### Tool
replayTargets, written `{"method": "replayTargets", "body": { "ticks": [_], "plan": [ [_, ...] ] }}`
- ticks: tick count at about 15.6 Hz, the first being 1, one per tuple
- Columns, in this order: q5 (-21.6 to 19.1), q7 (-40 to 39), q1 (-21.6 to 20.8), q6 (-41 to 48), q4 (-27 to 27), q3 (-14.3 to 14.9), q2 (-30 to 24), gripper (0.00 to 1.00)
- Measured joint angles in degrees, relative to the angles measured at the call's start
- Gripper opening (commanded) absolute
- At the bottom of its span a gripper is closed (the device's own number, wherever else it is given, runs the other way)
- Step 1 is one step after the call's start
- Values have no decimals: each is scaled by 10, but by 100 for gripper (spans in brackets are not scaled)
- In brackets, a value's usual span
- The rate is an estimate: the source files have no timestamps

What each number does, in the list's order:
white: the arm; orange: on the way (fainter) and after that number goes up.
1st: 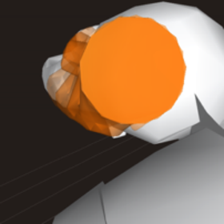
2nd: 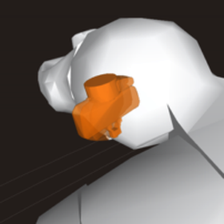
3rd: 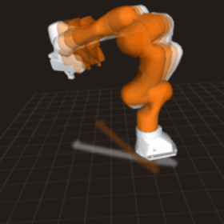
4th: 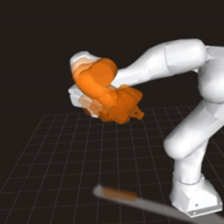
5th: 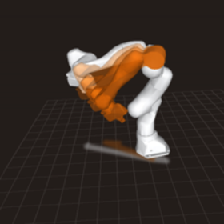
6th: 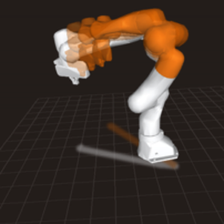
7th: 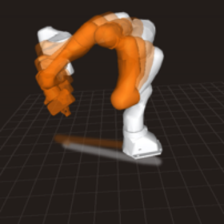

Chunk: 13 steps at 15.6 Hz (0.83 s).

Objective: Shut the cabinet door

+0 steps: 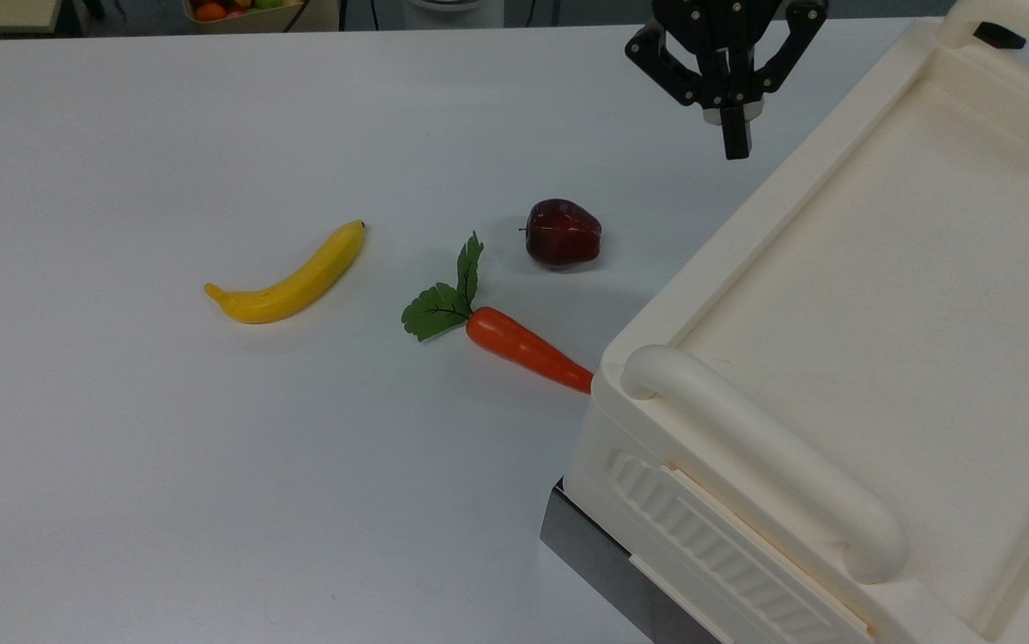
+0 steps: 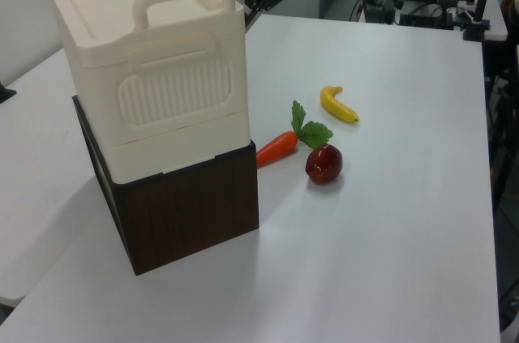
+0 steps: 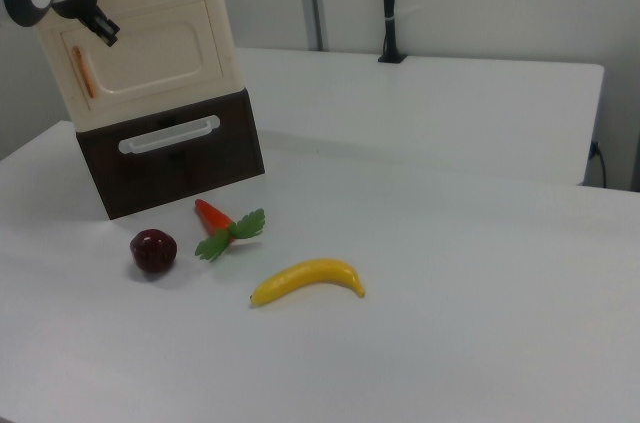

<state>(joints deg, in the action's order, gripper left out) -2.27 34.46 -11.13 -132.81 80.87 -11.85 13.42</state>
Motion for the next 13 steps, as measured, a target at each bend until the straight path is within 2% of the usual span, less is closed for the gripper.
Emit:
{"method": "replayTargets", "body": {
  "ticks": [4,7,11,13],
  "plan": [
    [1,-2,5,8,3,3,2,0],
    [4,-36,9,74,5,18,1,0],
    [8,-126,19,196,10,71,-7,0],
    [30,-181,21,248,27,100,-22,0]
  ]
}}
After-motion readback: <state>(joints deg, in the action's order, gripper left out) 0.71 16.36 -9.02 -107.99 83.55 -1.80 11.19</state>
